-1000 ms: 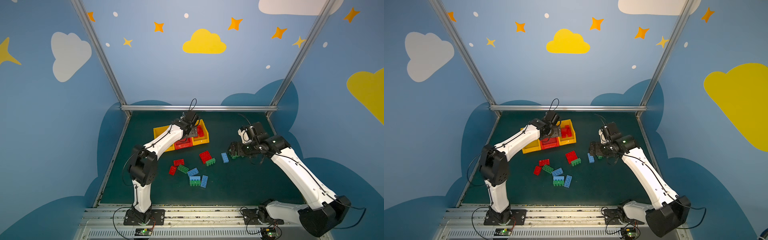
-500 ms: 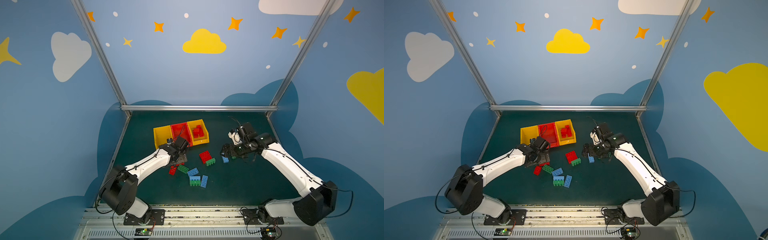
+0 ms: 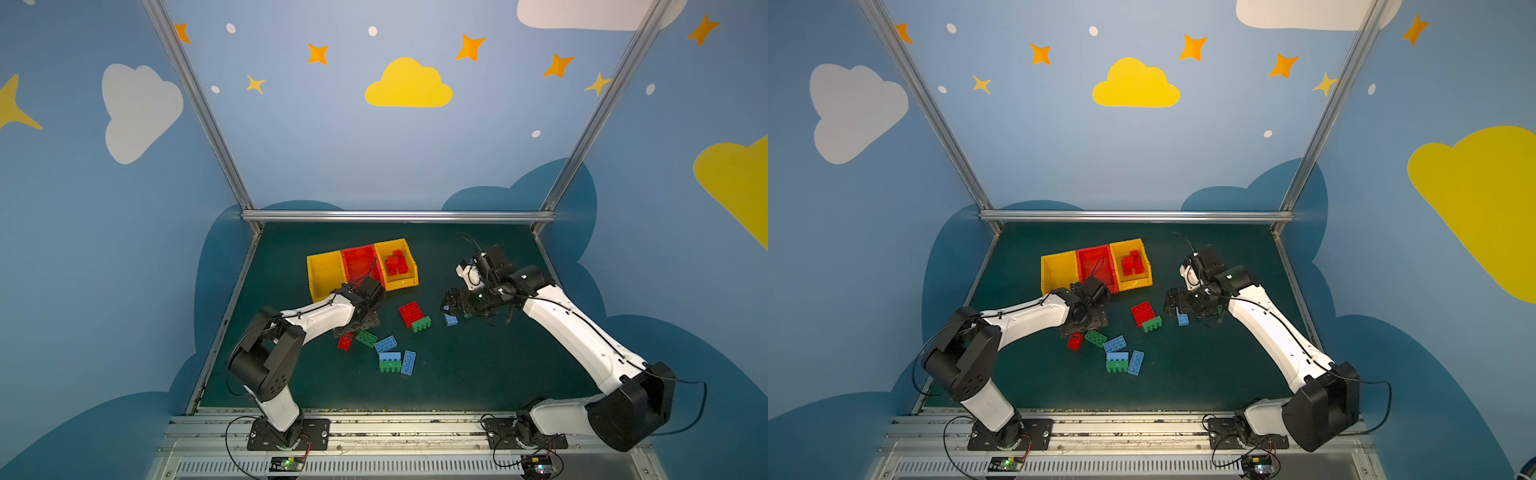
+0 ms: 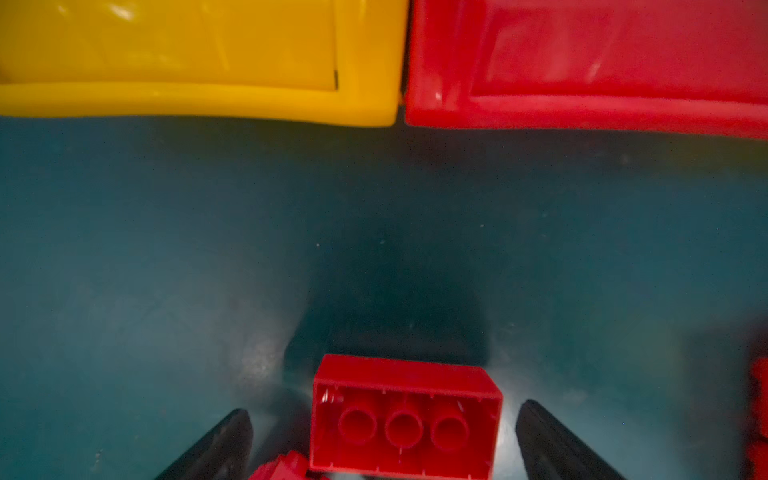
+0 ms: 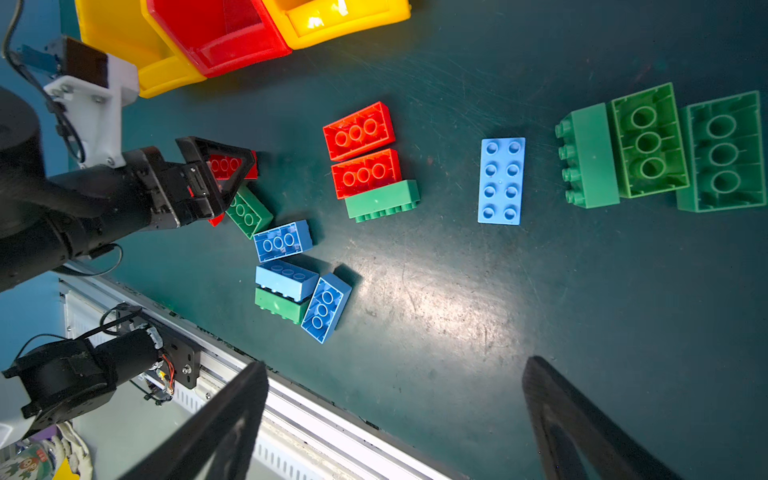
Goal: Sort the legos into containers by color
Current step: 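Lower the left gripper and grasp another red 2x3 brick beside the bins, then carry the red brick with the left gripper over the yellow bin and release it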
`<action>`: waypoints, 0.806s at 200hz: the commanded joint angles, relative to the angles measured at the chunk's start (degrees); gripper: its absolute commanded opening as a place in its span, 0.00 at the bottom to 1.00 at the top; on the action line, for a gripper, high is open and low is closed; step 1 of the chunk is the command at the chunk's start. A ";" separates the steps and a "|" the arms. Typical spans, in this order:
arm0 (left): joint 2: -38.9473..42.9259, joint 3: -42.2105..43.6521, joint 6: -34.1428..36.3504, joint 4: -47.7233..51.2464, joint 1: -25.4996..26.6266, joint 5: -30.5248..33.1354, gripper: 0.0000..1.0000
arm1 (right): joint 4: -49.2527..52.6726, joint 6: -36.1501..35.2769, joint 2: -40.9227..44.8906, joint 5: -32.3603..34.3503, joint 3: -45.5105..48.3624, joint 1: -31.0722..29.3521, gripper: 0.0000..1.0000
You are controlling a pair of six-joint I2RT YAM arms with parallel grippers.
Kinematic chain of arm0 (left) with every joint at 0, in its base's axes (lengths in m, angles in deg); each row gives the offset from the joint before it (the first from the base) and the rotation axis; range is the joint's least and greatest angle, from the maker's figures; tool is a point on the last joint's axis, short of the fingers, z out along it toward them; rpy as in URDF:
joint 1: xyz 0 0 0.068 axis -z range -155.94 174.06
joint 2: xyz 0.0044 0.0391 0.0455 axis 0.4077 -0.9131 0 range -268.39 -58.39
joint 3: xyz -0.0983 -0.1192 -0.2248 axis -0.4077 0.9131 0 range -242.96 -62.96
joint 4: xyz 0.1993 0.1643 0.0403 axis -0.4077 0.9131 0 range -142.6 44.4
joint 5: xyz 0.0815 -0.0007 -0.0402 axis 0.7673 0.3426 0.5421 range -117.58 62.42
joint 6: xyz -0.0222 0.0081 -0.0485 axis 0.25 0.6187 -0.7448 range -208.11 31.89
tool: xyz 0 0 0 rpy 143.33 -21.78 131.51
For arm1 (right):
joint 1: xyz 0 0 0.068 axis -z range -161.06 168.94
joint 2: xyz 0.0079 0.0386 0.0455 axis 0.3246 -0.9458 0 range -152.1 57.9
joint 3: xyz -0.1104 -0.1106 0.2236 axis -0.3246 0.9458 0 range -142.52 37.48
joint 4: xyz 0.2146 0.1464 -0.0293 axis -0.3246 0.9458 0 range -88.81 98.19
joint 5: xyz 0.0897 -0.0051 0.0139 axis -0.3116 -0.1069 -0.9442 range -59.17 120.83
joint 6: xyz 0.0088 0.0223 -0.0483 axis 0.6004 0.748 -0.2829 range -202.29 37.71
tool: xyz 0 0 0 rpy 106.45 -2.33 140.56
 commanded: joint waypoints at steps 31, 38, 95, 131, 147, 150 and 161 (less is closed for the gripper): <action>-3.34 -1.79 1.00 -1.13 -0.31 -1.24 0.80 | 1.56 -0.18 1.81 2.28 -1.44 -0.20 0.94; -3.77 -2.06 0.89 -1.08 -0.32 -1.26 0.77 | 1.57 -0.13 1.65 2.32 -1.68 -0.15 0.94; -6.35 -4.79 1.94 0.36 -1.00 -1.35 0.67 | 1.50 -0.39 -0.53 2.80 -3.77 -0.06 0.94; -6.49 -6.33 2.79 0.92 -1.53 -1.62 0.64 | 1.17 -0.11 -0.95 2.97 -3.94 -0.07 0.94; -6.42 -8.39 3.41 2.81 -1.53 -1.23 0.60 | 1.34 -0.13 -0.81 3.20 -4.12 -0.10 0.94; -6.26 -8.81 3.53 3.21 -1.53 -1.25 0.59 | 1.27 -0.07 -0.84 3.24 -4.19 -0.06 0.94; -5.78 -10.41 4.24 4.09 -1.36 -1.10 0.58 | 1.29 -0.04 -0.65 3.35 -4.30 -0.07 0.94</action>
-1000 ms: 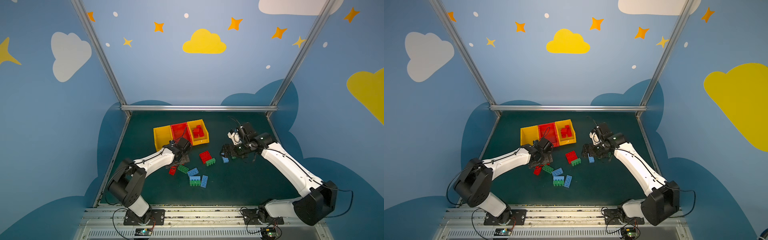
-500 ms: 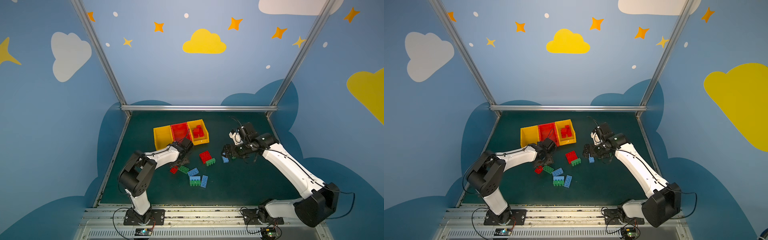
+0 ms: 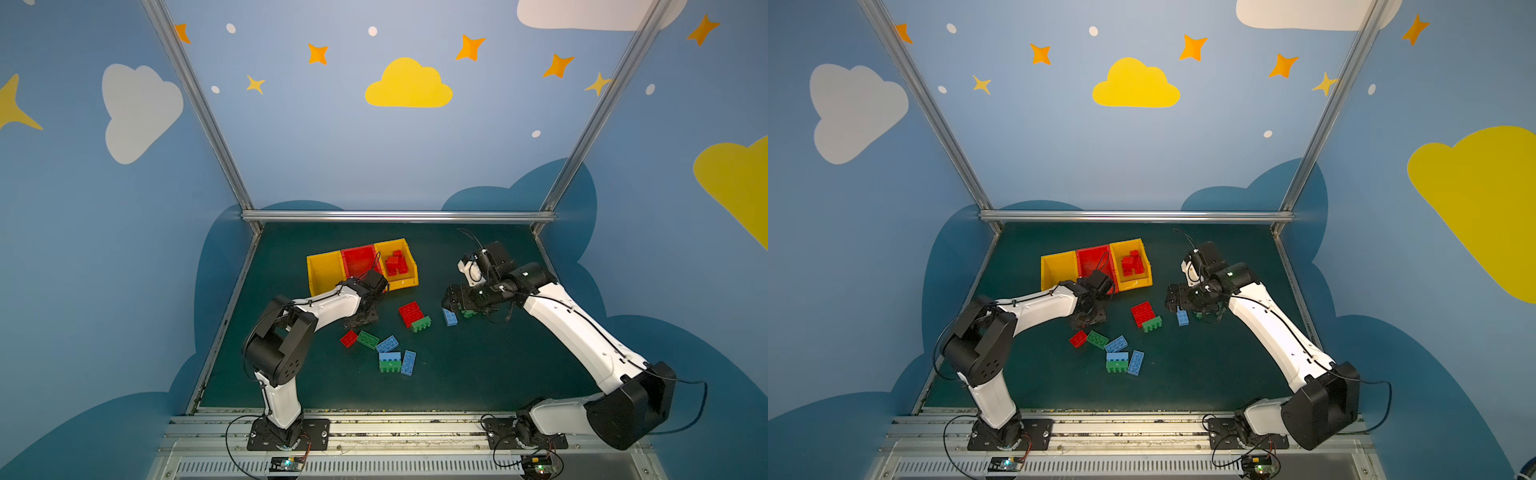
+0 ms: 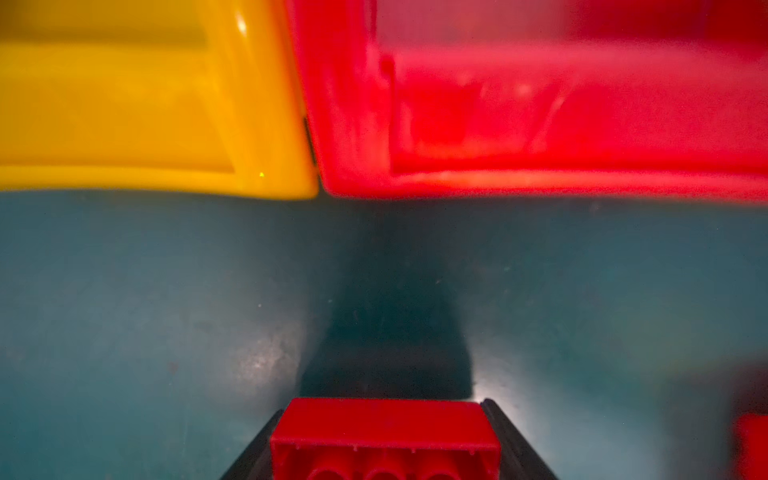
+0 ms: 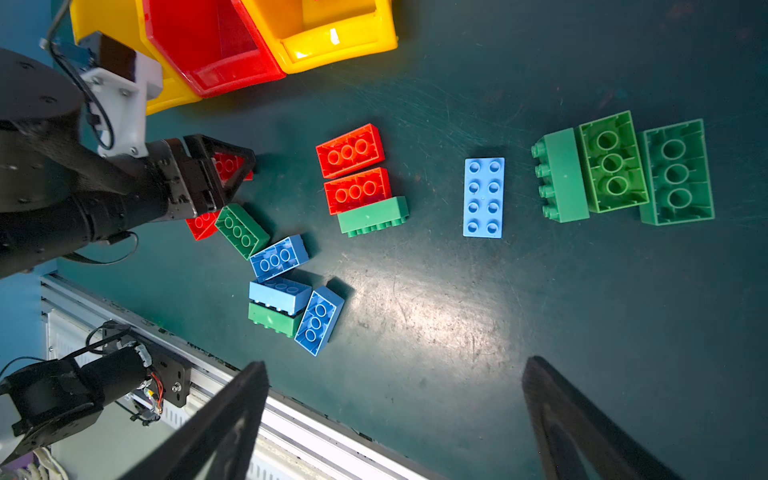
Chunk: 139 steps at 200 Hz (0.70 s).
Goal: Sort the legos into containers by color
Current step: 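Carry the red brick with the left gripper over the yellow bin and release it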
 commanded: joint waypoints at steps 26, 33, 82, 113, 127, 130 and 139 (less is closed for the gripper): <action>0.76 -9.27 3.97 5.48 0.20 0.85 0.58 | 1.04 0.06 0.28 1.47 -2.09 -0.06 0.94; 0.50 -11.40 4.71 6.11 0.26 0.94 0.58 | 1.05 0.13 0.43 1.71 -2.04 0.03 0.94; -8.01 -29.71 9.97 8.98 0.28 0.78 0.59 | 1.86 1.30 2.46 3.88 -0.99 0.12 0.94; -17.68 -44.33 13.31 11.72 -0.15 1.47 0.60 | 2.71 2.92 4.56 5.66 0.37 0.26 0.94; -21.64 -49.79 14.07 12.22 -0.72 1.24 0.60 | 2.98 3.84 5.85 6.72 1.18 0.27 0.94; -22.41 -50.89 14.19 12.30 -0.84 1.14 0.60 | 3.00 3.95 6.17 6.88 1.29 0.34 0.94; -24.65 -54.06 14.67 12.32 -1.47 0.78 0.60 | 3.31 4.25 6.88 7.35 1.74 0.38 0.94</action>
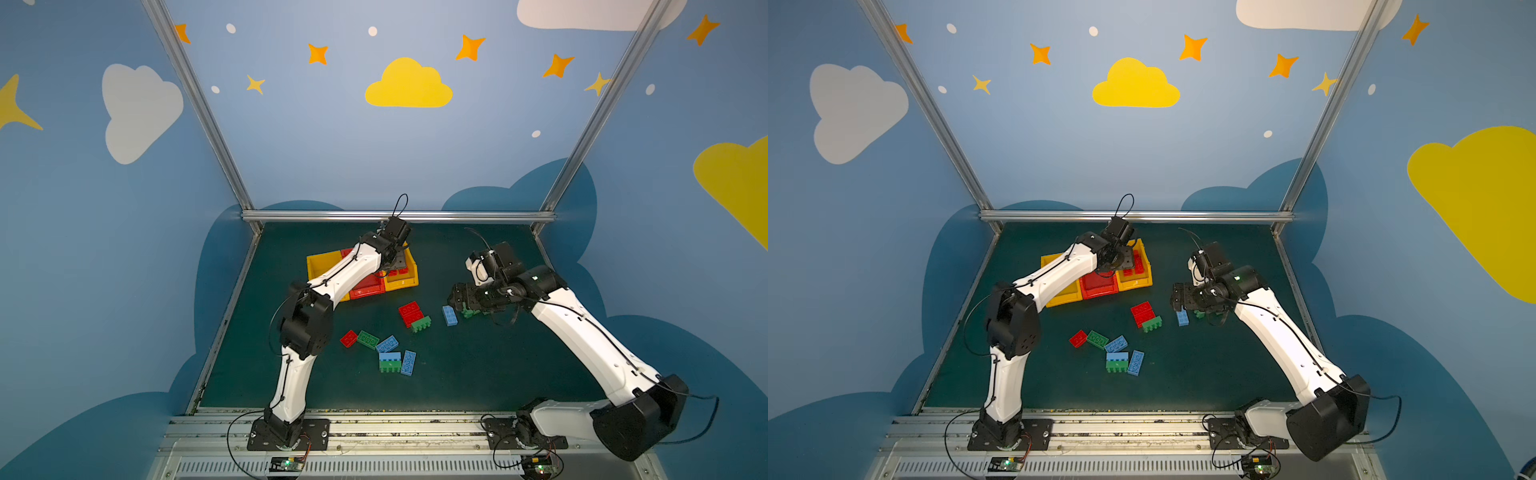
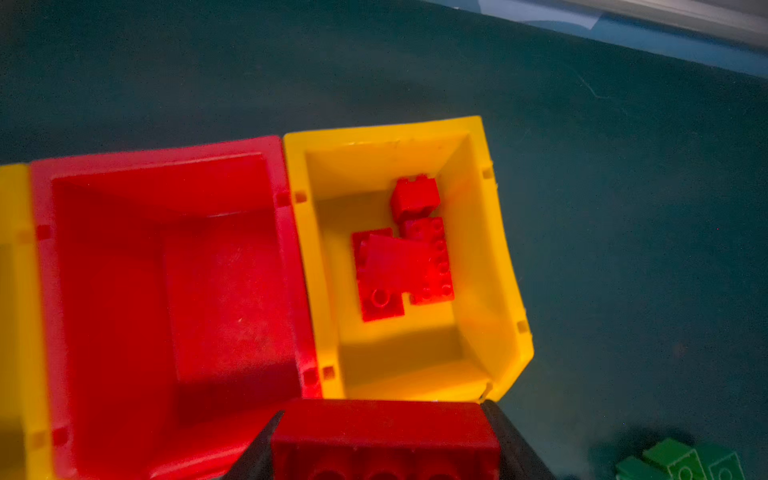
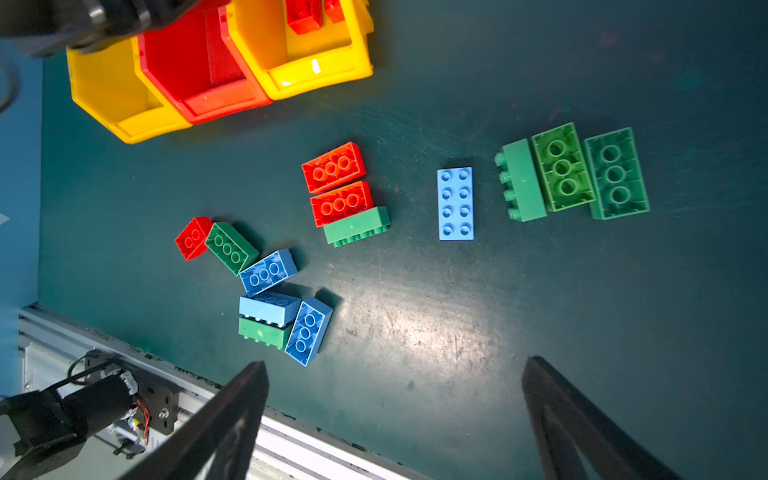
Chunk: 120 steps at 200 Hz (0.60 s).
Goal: Sort the legos into containers by color
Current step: 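Carry the red brick with the left gripper over the yellow bin and release it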
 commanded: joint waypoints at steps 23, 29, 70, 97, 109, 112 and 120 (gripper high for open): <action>-10.62 -14.71 3.84 3.68 -2.70 -0.51 0.61 | 3.52 2.69 3.82 3.69 1.77 0.36 0.94; -12.14 -16.93 3.87 3.91 -3.08 -0.61 0.61 | 3.91 2.91 4.00 3.95 1.88 0.36 0.94; -21.03 -30.61 4.97 5.43 -3.99 -2.38 0.75 | 5.23 3.95 4.81 5.17 1.75 0.60 0.94; -22.13 -33.43 5.66 5.05 -3.99 -3.14 0.85 | 5.57 4.11 4.76 5.65 1.14 0.67 0.94; -21.47 -33.27 5.66 5.24 -3.99 -3.79 0.89 | 5.45 4.11 4.67 5.74 1.09 0.72 0.94; -21.27 -33.26 5.66 5.42 -3.99 -3.90 0.90 | 5.42 4.11 4.63 5.74 1.06 0.76 0.94; -20.59 -33.28 5.40 6.27 -3.98 -4.27 0.91 | 5.31 4.03 4.55 5.74 1.09 0.78 0.94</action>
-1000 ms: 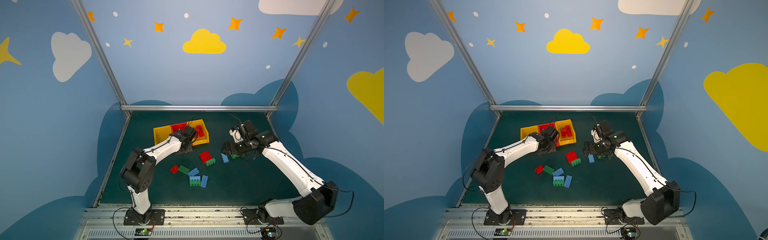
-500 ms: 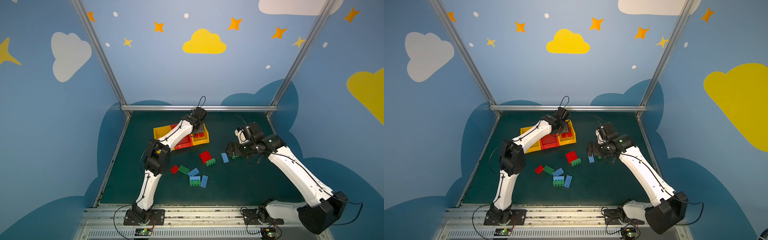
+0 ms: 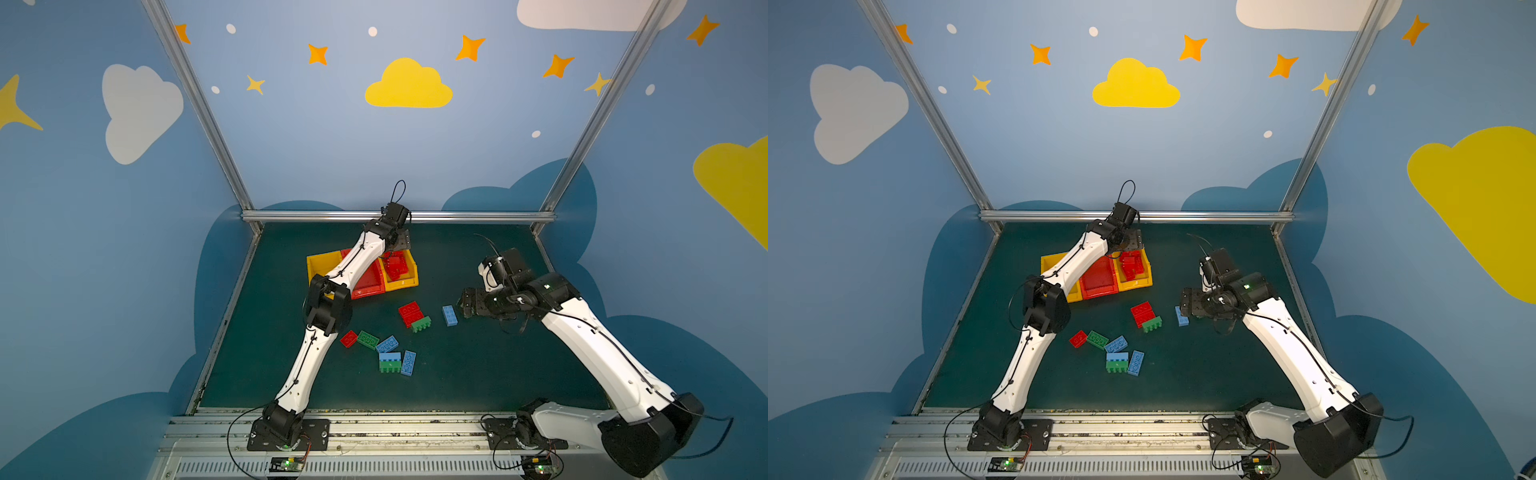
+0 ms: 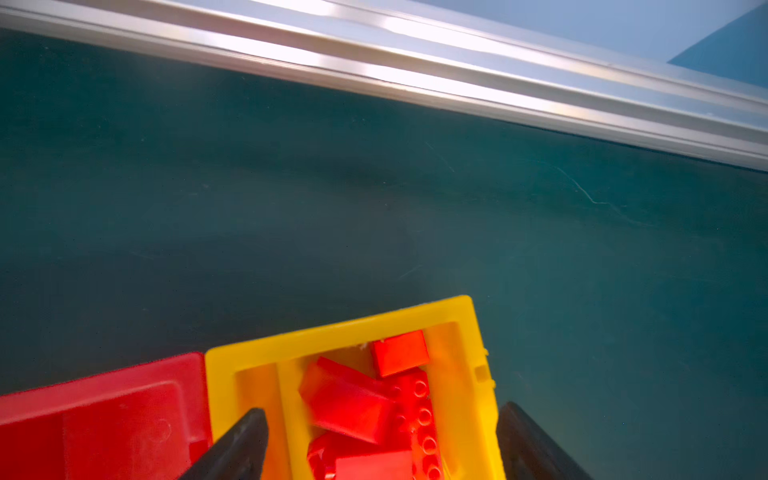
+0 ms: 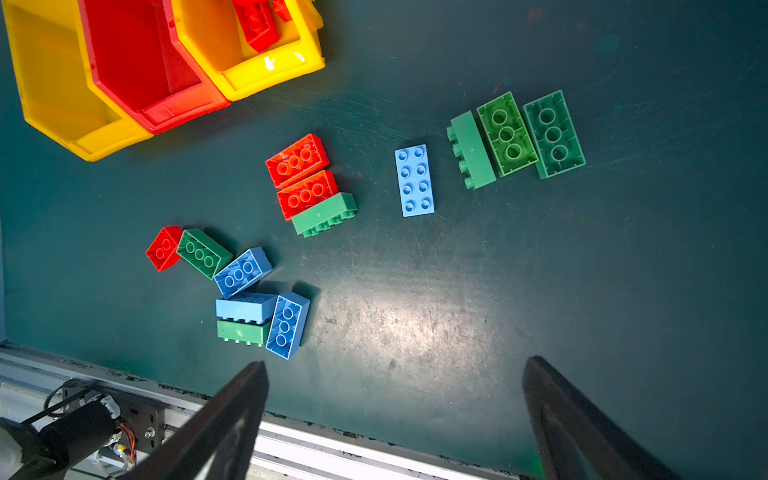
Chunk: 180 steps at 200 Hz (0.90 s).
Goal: Sort the legos into containers by color
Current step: 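Carry the red brick with the left gripper over the yellow bin and release it, then move the left gripper down to the small red 2x2 brick beside a green brick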
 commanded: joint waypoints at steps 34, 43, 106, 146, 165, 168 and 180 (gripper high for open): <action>8.38 5.22 -0.62 6.11 0.47 -1.16 0.91 | -0.52 -0.32 0.48 -0.27 0.45 0.29 0.94; 11.87 10.62 -1.73 5.40 0.55 -0.28 0.91 | -0.98 -0.74 0.19 -0.83 0.61 0.32 0.94; 43.21 59.20 -13.20 -3.89 0.81 4.77 0.91 | -3.90 -3.73 -1.66 -6.59 1.57 0.32 0.94; 58.23 79.86 -16.42 -2.88 2.52 7.07 0.91 | -5.69 -4.08 -2.20 -11.04 3.20 0.19 0.94; 63.89 86.24 -19.79 -1.32 3.85 7.33 0.90 | -6.06 -4.38 -2.02 -12.41 3.73 -0.04 0.94; 64.72 87.16 -20.22 -1.31 4.25 7.21 0.90 | -6.07 -4.44 -2.03 -12.54 3.77 -0.04 0.94; 67.62 90.67 -22.08 -1.46 5.52 7.27 0.89 | -6.02 -4.75 -1.87 -12.91 4.01 -0.10 0.94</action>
